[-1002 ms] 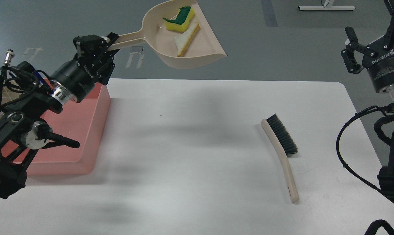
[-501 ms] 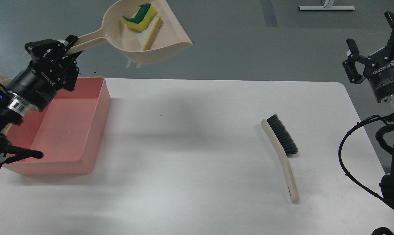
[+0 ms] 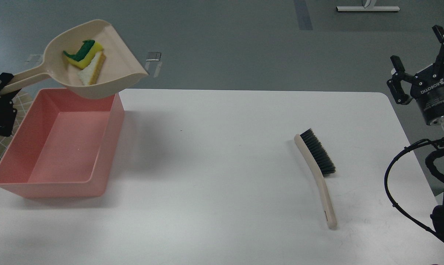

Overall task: Sweep and dump garbage into bin
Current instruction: 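Tip the dustpan with the left gripper to dump contents into bin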

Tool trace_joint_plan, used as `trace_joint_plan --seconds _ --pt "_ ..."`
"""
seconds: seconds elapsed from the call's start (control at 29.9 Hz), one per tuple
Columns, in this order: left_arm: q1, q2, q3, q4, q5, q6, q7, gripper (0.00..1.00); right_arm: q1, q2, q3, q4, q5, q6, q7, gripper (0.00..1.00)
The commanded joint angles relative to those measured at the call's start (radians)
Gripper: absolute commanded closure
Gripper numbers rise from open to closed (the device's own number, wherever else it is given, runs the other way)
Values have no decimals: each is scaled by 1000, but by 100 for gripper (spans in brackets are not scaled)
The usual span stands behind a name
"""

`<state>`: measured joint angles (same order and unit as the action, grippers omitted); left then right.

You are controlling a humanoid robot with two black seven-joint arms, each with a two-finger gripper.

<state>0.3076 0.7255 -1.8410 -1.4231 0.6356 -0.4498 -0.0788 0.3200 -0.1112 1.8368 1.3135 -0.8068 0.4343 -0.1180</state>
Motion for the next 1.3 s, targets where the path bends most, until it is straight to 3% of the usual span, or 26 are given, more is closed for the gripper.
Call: trace_joint_plan --seconds 0.0,0.3,1.27 --pt "56 0 -73 71 6 -39 -4 100 -2 -1 2 1 0 0 0 9" --pt "119 61 -100 161 26 -39 -10 100 -9 1 1 0 0 0 0 8" --pt "140 273 -110 161 325 -39 -10 100 -35 -21 4 4 0 3 17 8"
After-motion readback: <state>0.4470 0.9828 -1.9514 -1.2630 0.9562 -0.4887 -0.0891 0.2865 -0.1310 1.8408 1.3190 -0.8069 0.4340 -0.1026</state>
